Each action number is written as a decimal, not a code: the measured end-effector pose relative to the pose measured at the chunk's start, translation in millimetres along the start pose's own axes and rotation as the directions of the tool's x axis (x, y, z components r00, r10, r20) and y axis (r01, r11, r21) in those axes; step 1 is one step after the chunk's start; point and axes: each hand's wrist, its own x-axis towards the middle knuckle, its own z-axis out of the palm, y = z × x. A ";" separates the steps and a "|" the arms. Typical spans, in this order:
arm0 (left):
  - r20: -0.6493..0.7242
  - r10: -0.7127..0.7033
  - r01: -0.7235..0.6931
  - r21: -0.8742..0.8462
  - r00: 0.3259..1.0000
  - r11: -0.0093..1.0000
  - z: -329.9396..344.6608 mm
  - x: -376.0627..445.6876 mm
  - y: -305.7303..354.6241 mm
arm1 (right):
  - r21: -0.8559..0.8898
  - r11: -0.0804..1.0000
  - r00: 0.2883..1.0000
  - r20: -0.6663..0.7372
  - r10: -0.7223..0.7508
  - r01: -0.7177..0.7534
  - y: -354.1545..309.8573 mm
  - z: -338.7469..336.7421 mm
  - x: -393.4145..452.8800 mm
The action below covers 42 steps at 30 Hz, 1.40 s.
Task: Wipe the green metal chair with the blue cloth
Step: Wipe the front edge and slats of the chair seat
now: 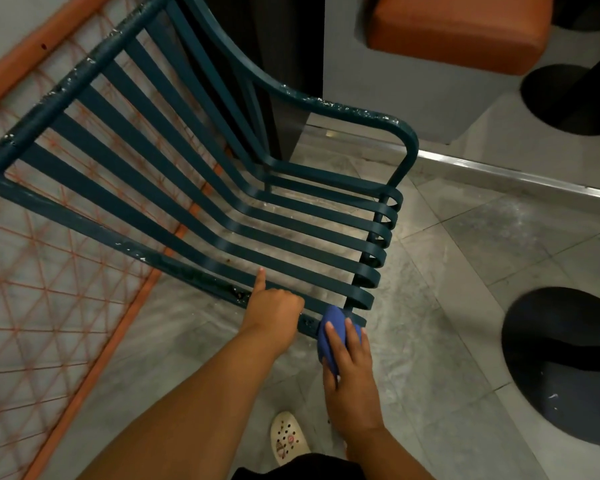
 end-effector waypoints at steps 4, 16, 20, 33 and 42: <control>0.018 0.010 -0.010 -0.004 1.000 1.000 -2.7 -2.1 -1.2 | 0.400 0.870 0.952 0.021 0.306 -0.288 23.9 -11.9 7.5; 0.034 -0.007 0.007 -0.003 0.999 1.000 -2.8 -2.9 0.2 | 0.487 0.705 0.853 0.372 0.366 -0.515 11.8 -49.4 76.8; 0.046 -0.033 0.036 -0.067 0.998 0.997 0.3 -3.1 2.6 | 0.254 0.916 0.927 0.296 0.231 -0.309 2.7 -39.7 80.8; 0.026 -0.047 0.048 -0.052 0.999 0.997 -1.7 -7.0 6.5 | 0.194 0.981 0.989 -0.146 0.004 0.025 9.5 8.8 18.8; -0.002 -0.059 0.058 -0.069 0.998 0.996 -0.2 -10.7 7.4 | 0.908 0.151 0.750 0.220 0.623 -0.392 44.3 14.3 47.5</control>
